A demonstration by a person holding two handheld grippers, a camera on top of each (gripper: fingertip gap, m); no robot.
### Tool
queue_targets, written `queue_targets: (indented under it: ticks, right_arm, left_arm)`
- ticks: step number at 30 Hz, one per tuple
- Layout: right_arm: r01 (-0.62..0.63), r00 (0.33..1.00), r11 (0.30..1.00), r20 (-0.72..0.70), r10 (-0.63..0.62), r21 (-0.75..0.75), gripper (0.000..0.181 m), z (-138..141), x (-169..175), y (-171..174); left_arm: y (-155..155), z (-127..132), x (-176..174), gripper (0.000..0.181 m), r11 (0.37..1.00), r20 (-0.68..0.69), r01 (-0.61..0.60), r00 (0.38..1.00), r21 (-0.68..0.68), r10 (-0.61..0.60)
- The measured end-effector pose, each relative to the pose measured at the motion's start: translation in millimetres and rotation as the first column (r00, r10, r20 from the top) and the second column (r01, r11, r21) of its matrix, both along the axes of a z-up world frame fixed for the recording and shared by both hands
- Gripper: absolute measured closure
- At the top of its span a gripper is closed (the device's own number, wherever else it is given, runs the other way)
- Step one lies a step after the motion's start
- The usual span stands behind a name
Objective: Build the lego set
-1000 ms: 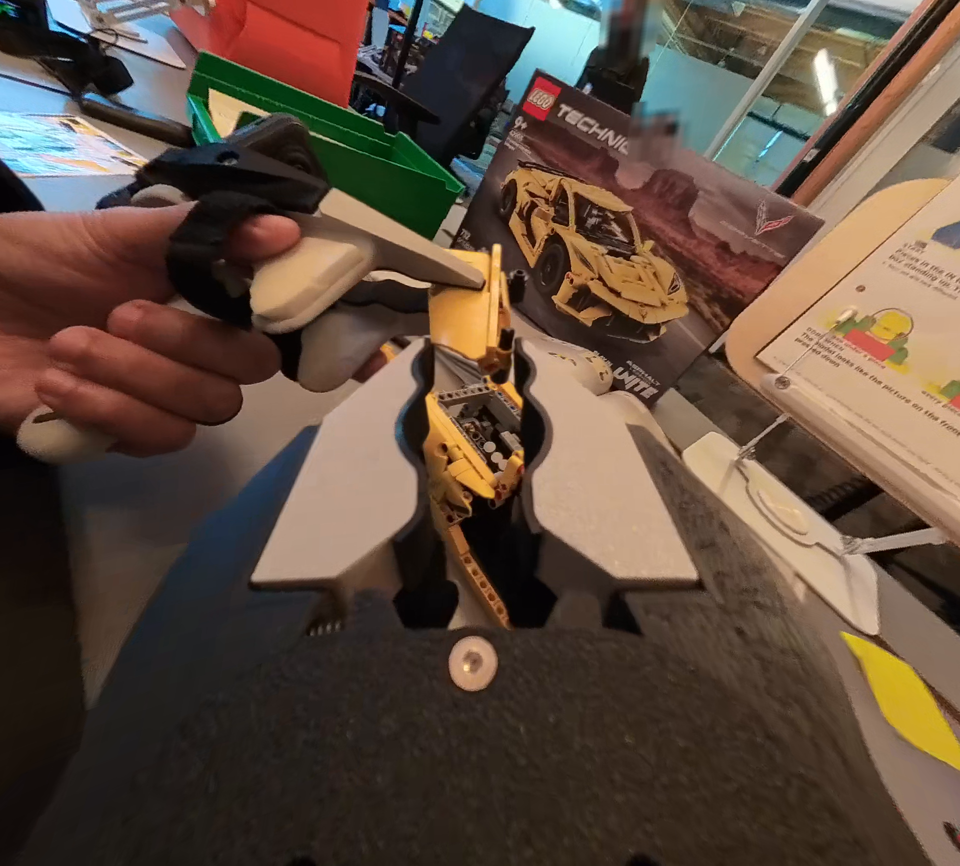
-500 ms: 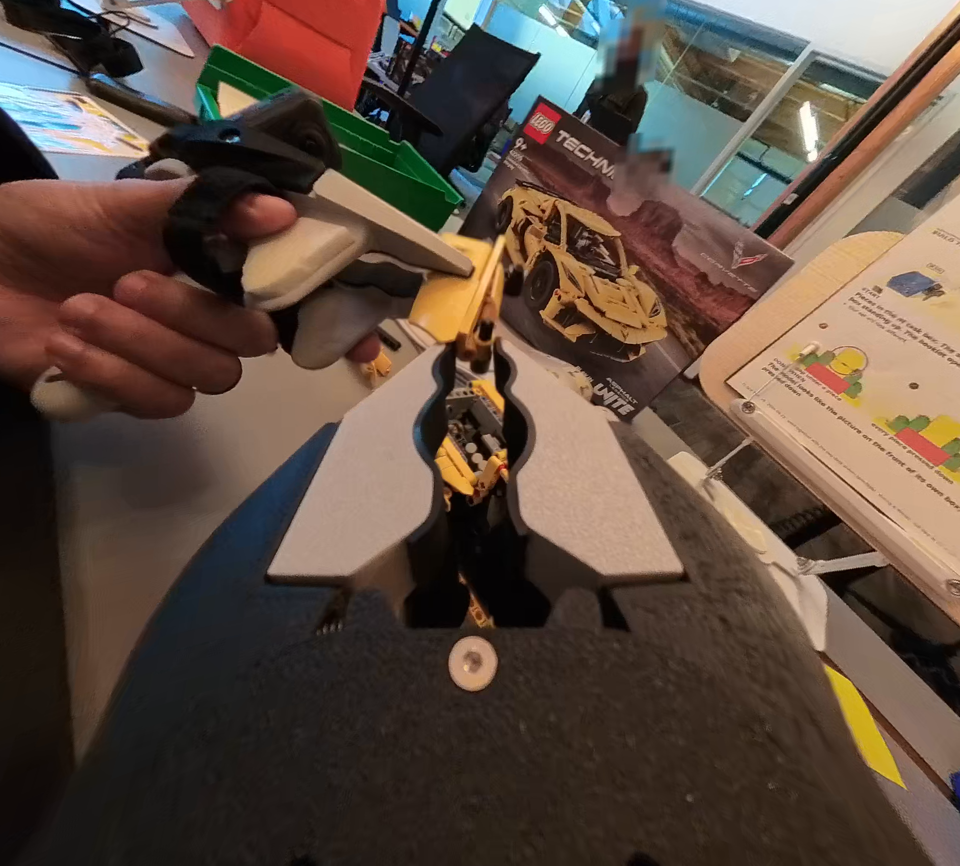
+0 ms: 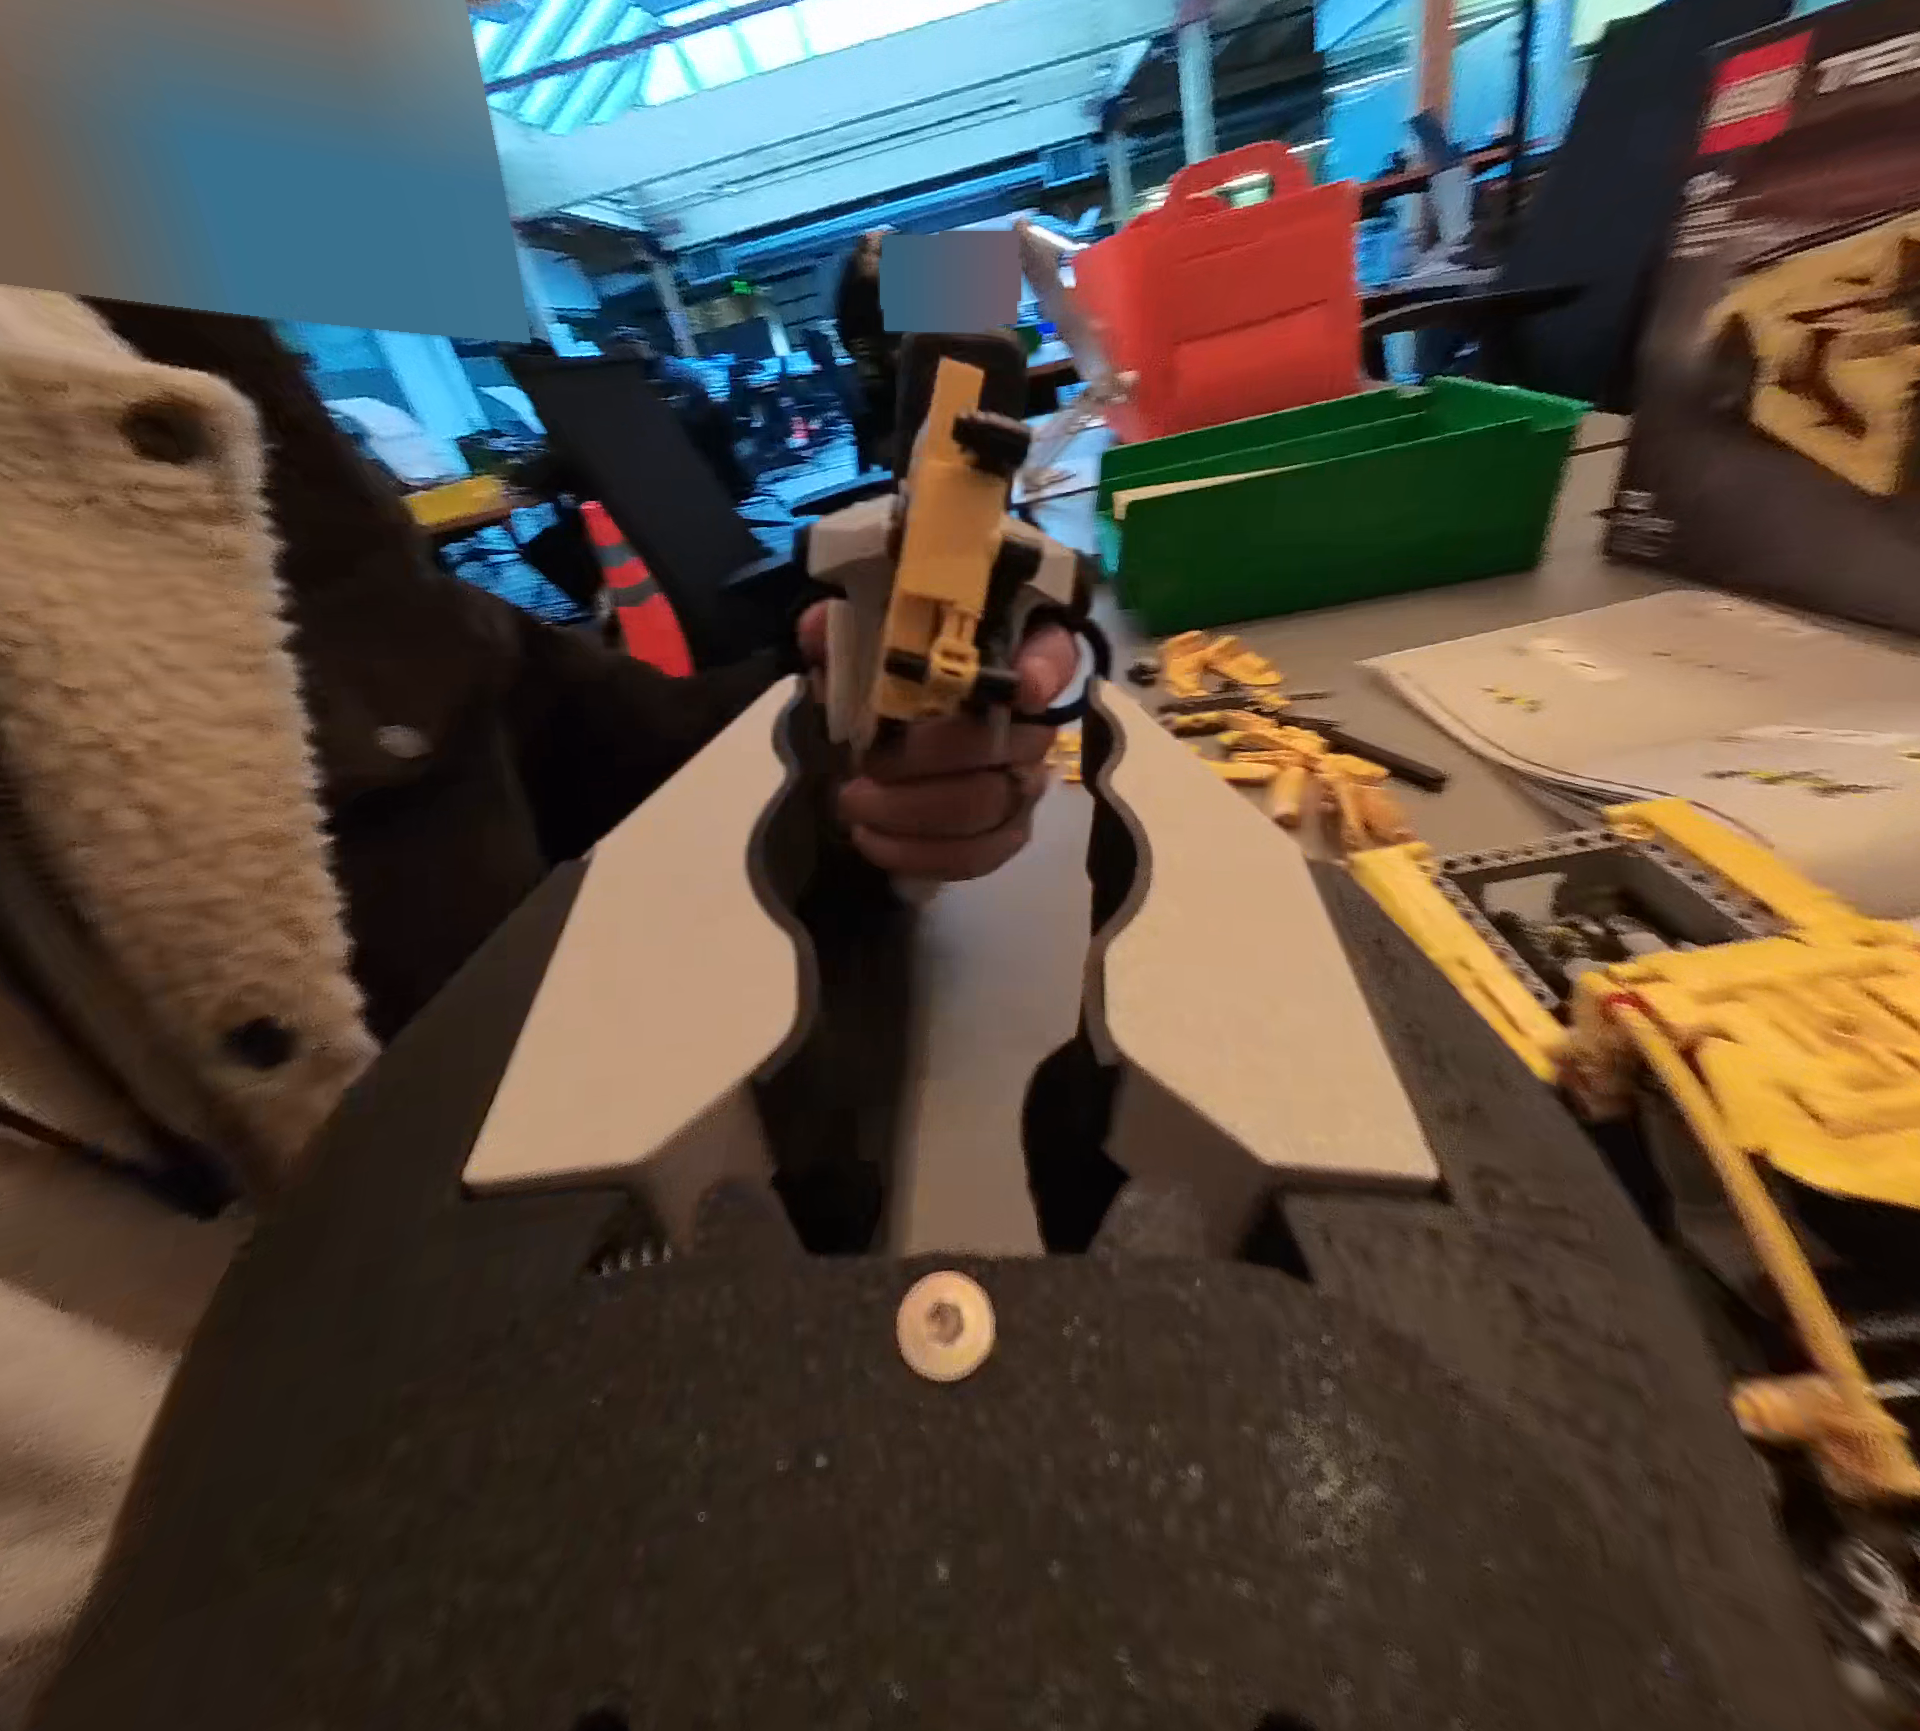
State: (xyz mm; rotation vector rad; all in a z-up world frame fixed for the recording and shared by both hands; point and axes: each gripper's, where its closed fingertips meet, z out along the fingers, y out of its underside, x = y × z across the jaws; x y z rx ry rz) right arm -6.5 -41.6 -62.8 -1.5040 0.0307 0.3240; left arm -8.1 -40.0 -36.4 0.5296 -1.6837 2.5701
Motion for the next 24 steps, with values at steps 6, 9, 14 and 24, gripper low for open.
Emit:
queue_targets:
  ticks: [6,9,14,24]
  right_arm:
    - [0.001,0.992,0.998,0.123,0.007,-0.061,0.156,-7.6,-6.3,0.3]
    - [0.155,0.94,0.98,0.322,-0.108,-0.123,0.157,-14.2,7.4,-2.4]
    - [0.659,0.289,0.75,0.94,-0.183,-0.057,0.157,-36.5,50.7,-15.8]
    - [0.688,-0.212,0.69,0.972,-0.105,0.224,0.157,-33.6,45.1,-4.5]
  left_arm:
    - [-10.6,-8.5,-7.5,0.167,0.993,0.133,-0.059,0.99,0.104,0.045]
    - [-6.2,-23.3,5.0,0.162,0.974,0.101,-0.123,0.989,0.192,0.105]
    - [1.4,-58.0,31.9,0.138,0.91,-0.016,-0.204,0.974,0.361,0.224]
    - [-4.9,-60.5,36.0,0.136,0.87,0.054,-0.289,0.955,0.4,0.292]
